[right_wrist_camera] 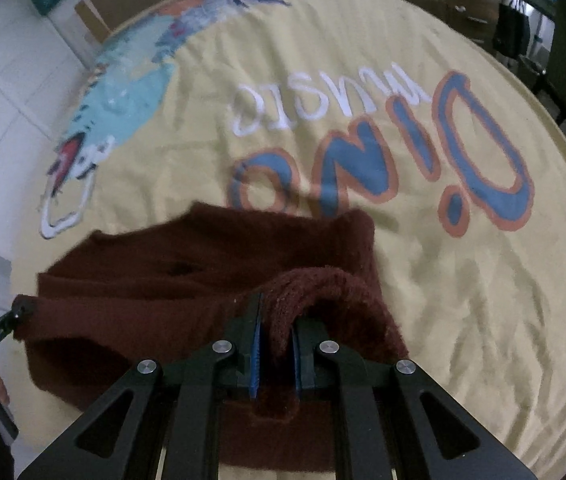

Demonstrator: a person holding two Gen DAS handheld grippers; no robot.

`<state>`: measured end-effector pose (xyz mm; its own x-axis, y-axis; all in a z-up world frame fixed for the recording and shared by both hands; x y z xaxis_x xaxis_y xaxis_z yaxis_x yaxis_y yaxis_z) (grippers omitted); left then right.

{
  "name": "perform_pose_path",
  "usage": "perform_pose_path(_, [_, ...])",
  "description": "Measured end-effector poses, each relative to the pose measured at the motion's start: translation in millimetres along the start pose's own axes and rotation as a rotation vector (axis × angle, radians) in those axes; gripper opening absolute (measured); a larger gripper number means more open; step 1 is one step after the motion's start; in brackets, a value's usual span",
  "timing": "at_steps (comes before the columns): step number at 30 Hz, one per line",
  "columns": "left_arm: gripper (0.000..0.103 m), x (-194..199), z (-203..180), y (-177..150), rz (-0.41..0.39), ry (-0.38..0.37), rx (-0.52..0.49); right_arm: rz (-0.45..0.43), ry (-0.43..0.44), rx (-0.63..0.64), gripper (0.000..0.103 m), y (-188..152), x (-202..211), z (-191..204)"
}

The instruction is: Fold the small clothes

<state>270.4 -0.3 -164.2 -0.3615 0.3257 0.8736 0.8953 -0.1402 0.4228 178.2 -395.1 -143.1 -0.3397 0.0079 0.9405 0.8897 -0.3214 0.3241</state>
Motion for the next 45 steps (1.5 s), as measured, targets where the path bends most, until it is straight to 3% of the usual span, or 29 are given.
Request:
perform_pose_path(6, [0.019, -12, 5, -6, 0.01, 0.021, 0.0, 0.022, -0.005, -0.003, 0.018, -8, -20, -2])
perform_pose_path(8, [0.027, -12, 4, -6, 0.03, 0.029, -0.004, 0.019, -0.025, 0.001, 0.031, -9, -19, -3])
perform_pose_path(9, [0.034, -9, 3, -6, 0.029, 0.025, -0.006, 0.007, -0.039, 0.009, 0.043, -9, -17, -2])
perform_pose_path(10, [0.045, -5, 0, -6, 0.023, 0.019, -0.01, -0.009, -0.044, 0.011, 0.059, -9, -14, -1])
perform_pose_path(11, [0.052, -2, -3, -6, 0.013, 0.018, -0.016, -0.026, -0.046, 0.009, 0.068, -8, -9, 0])
perform_pose_path(12, [0.07, 4, -7, -5, -0.007, 0.027, -0.027, -0.048, -0.055, 0.005, 0.082, -7, -3, 0])
perform_pose_path(13, [0.082, 11, -12, -4, -0.031, 0.042, -0.046, -0.068, -0.055, 0.005, 0.084, -7, 2, 1])
perform_pose_path(15, [0.084, 20, -21, -4, -0.062, 0.044, -0.074, -0.101, -0.043, 0.025, 0.085, -7, 14, 8])
perform_pose_path(17, [0.095, 25, -32, -7, -0.071, 0.021, -0.094, -0.124, -0.056, 0.062, 0.093, -10, 23, 17])
perform_pose_path(18, [0.102, 27, -38, -9, -0.075, 0.008, -0.106, -0.15, -0.072, 0.092, 0.102, -13, 29, 24])
perform_pose_path(24, [0.102, 33, -75, -24, -0.117, -0.049, -0.189, -0.277, -0.103, 0.242, 0.103, -35, 49, 73])
perform_pose_path(29, [0.102, 19, -96, -47, -0.123, -0.072, -0.233, -0.275, -0.069, 0.28, 0.103, -67, 28, 103])
perform_pose_path(32, [0.102, -4, -97, -69, -0.074, -0.048, -0.261, -0.235, -0.08, 0.299, 0.103, -92, 1, 110])
perform_pose_path(36, [0.102, -32, -79, -91, 0.0, 0.029, -0.257, -0.193, -0.095, 0.302, 0.103, -111, -24, 100])
perform_pose_path(45, [0.102, -27, -37, -90, -0.016, 0.064, -0.197, -0.186, -0.153, 0.221, 0.103, -98, -21, 39])
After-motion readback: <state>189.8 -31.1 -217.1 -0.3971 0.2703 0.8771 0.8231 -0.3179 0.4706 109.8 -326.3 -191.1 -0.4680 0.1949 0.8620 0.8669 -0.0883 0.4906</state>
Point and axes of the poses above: each gripper's, at about its wrist camera, not at the fingertips, and x roughly against the way its jaws point, z to its left, y to its top, the point moved 6 cm from there along -x, roughly the way its jaws point, and after that the axes turned 9 degrees about -y, right-handed, at the moved point
